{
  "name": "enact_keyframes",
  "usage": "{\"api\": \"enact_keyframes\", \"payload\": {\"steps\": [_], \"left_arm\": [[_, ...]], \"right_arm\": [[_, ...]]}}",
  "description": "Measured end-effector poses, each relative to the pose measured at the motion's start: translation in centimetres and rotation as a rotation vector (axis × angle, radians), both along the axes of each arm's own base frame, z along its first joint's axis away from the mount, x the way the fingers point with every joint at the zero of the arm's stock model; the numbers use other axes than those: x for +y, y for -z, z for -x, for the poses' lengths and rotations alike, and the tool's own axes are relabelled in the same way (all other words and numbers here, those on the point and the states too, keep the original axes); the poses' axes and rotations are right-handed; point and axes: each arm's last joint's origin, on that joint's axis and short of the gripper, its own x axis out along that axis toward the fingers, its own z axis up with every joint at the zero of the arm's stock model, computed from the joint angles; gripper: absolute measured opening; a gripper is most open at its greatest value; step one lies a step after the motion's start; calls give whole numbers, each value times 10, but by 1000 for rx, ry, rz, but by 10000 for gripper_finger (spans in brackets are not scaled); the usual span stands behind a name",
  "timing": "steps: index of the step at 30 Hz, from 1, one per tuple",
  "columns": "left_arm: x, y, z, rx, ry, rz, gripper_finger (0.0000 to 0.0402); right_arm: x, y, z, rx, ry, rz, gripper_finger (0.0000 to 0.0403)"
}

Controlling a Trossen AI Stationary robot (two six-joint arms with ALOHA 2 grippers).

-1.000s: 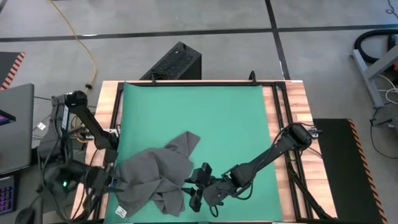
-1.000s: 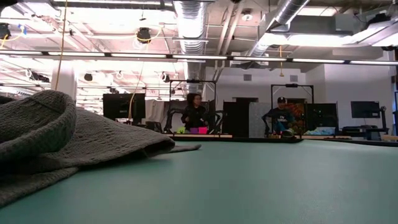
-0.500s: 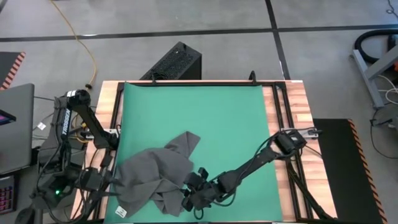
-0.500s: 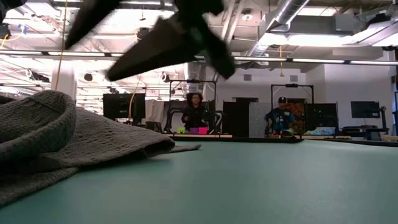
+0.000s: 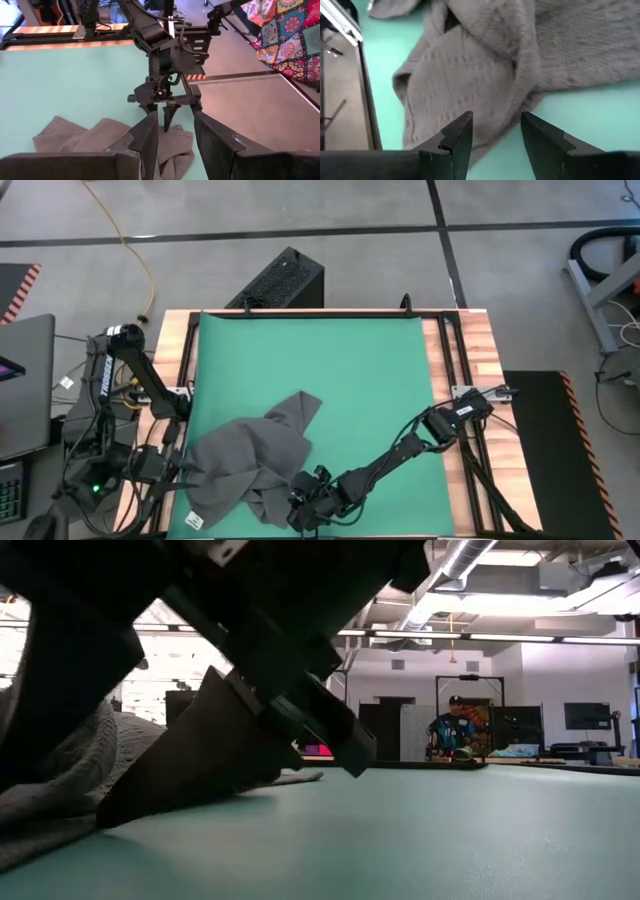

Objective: Roll towel into tight, uniform cylinder
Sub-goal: Roll the gray towel

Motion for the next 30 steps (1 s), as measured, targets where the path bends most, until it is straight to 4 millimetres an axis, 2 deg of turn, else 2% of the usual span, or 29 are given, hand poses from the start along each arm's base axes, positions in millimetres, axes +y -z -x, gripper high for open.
{"api": "enact_keyframes", "payload": {"steps": [3,5,11,14,16,21,26,30], "left_arm": [[2,1,-3,1,-14,-13,116],[3,1,-5,3,-23,-24,116],[5,2,-10,8,-47,-37,116],[7,2,-13,10,-62,-44,116],[9,3,-16,27,-80,-39,116],[16,20,-30,212,-75,-144,117],[0,46,-53,405,-20,-261,133],[-16,68,-70,471,-60,-287,152]], "right_arm": [[-2,0,-1,-2,-3,10,178],[-4,0,-3,-2,-15,9,153],[-16,0,-10,2,-2,-6,20],[-22,-6,-13,-3,17,-29,14],[-28,-19,-11,6,44,-45,8],[-49,-51,8,131,150,19,7],[-72,-75,32,290,220,120,7],[-84,-93,46,334,263,181,7]]}}
